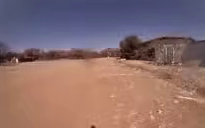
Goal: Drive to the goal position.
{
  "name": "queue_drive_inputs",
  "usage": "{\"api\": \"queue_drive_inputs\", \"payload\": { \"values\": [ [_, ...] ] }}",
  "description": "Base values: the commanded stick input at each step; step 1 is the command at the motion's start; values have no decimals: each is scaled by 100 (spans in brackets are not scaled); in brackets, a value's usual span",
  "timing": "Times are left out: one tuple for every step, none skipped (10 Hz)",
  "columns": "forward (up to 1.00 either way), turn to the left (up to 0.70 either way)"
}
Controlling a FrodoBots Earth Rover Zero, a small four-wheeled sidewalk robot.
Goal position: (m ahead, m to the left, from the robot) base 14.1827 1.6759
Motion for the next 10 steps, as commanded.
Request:
{"api": "queue_drive_inputs", "payload": {
  "values": [
    [100, 0],
    [100, 0],
    [100, 0],
    [100, 0],
    [100, 0],
    [100, 0],
    [100, 0],
    [100, 0],
    [100, 0],
    [100, 0]
  ]
}}
